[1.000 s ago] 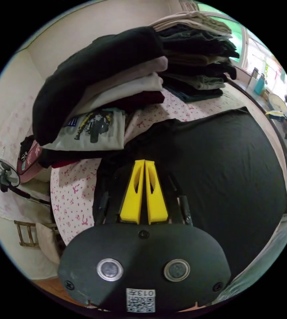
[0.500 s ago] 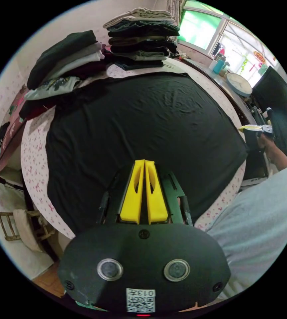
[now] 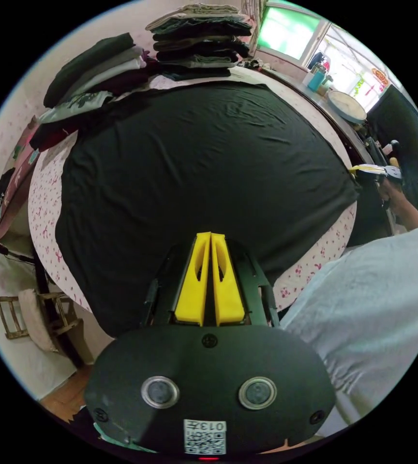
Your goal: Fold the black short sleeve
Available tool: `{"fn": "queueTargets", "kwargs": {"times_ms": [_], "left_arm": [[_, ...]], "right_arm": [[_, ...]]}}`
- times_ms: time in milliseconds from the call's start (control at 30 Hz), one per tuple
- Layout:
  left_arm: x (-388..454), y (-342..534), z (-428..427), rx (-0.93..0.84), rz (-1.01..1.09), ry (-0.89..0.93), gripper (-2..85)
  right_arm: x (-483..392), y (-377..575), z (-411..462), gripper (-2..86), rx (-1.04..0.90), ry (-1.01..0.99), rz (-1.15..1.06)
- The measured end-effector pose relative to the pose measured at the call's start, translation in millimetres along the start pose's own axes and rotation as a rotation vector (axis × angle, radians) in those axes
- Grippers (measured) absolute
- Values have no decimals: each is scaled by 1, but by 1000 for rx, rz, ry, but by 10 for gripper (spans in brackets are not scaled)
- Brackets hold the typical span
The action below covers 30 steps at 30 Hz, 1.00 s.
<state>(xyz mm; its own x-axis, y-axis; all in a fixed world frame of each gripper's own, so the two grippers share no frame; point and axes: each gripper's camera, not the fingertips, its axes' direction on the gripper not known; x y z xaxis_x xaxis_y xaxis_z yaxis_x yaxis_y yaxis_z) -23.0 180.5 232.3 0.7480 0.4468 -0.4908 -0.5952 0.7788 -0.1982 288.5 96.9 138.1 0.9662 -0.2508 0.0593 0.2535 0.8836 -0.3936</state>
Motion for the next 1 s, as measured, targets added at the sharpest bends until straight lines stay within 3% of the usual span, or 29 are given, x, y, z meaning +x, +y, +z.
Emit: {"fn": "queueTargets", "kwargs": {"times_ms": [233,500,667,867,1000], "left_arm": [[17,29,6,-90,72,9,-3],[-13,41,-10,1,-26,-15,-3],[-91,13,-22,103,-220,-173,-3],[-181,0,-9,98,-451,-253,-3],[-208,13,0,67,-471,-273,-3]], "right_arm": [[-33,10,25,-1,-93,-15,-90],[-28,10,18,-1,-96,8,-98],[-37,-34,22,-1,-47,-7,-109],[-37,-84,46,-1,-67,-3,-69],[-24,-94,54,-1,-96,-17,-35]]}}
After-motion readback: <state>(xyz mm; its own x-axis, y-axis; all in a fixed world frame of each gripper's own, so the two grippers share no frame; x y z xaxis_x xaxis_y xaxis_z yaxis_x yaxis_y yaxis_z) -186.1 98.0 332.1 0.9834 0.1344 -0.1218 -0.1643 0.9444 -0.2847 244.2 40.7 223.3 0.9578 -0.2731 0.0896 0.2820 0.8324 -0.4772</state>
